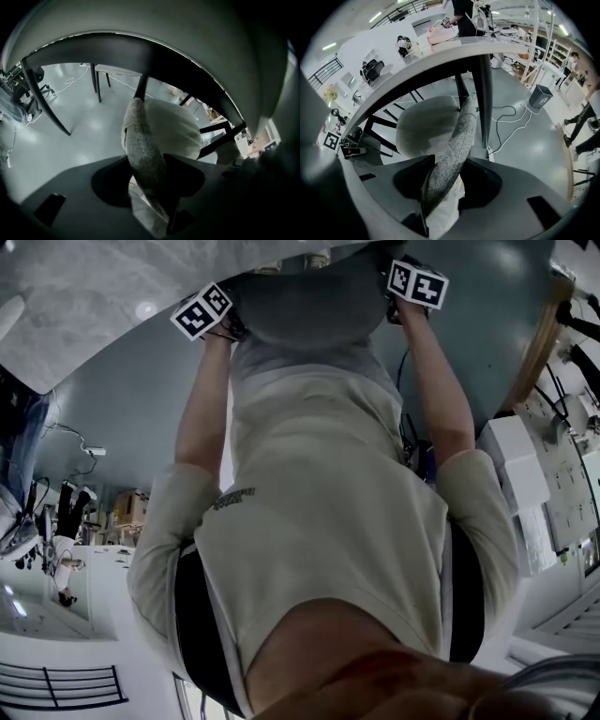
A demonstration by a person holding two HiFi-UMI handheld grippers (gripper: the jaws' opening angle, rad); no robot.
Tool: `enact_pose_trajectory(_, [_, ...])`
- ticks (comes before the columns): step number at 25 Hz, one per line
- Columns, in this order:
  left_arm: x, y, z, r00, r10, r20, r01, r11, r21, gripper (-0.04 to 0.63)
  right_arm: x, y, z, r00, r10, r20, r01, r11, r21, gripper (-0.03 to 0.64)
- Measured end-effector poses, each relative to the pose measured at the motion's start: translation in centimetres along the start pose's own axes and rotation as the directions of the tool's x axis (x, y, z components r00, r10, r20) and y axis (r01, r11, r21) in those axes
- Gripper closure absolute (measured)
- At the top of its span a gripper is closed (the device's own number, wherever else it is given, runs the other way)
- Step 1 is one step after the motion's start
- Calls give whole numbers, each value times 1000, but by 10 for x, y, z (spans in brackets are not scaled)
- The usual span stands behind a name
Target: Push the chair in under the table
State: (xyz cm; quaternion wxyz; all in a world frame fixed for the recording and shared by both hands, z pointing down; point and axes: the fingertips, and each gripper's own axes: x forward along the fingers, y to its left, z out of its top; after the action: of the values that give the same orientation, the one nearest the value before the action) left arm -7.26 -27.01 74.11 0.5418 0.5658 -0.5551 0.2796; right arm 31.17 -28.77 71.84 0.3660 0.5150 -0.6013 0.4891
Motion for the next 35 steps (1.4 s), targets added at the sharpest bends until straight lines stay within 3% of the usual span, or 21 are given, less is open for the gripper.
enact_pose_trajectory(6, [-2, -6, 7, 999, -5, 51, 8, 998, -63, 393, 2, -4, 20, 1000, 16, 2, -16, 1000, -20, 442])
enact_pose_trajectory(14, [1, -4, 7, 998, 21, 62, -18, 998, -52, 393, 10, -3, 27, 1000, 20, -9, -20, 998, -58, 435])
enact_pose_trajectory(22, [-8, -1, 2, 999, 20, 26, -18, 998, -68, 388, 3, 2, 24, 999, 11, -30, -14, 994, -106, 368])
enact_pose_trajectory(26, [-26, -17, 1, 1000, -2, 14, 4, 993, -117, 388, -15, -10, 30, 1000, -17, -18, 14, 993, -121, 362])
enact_pose_trajectory(35, [-77, -11, -9, 1000, 6, 23, -3, 994, -109, 397, -63, -3, 32, 998, -52, 21, 54, 991, -126, 378])
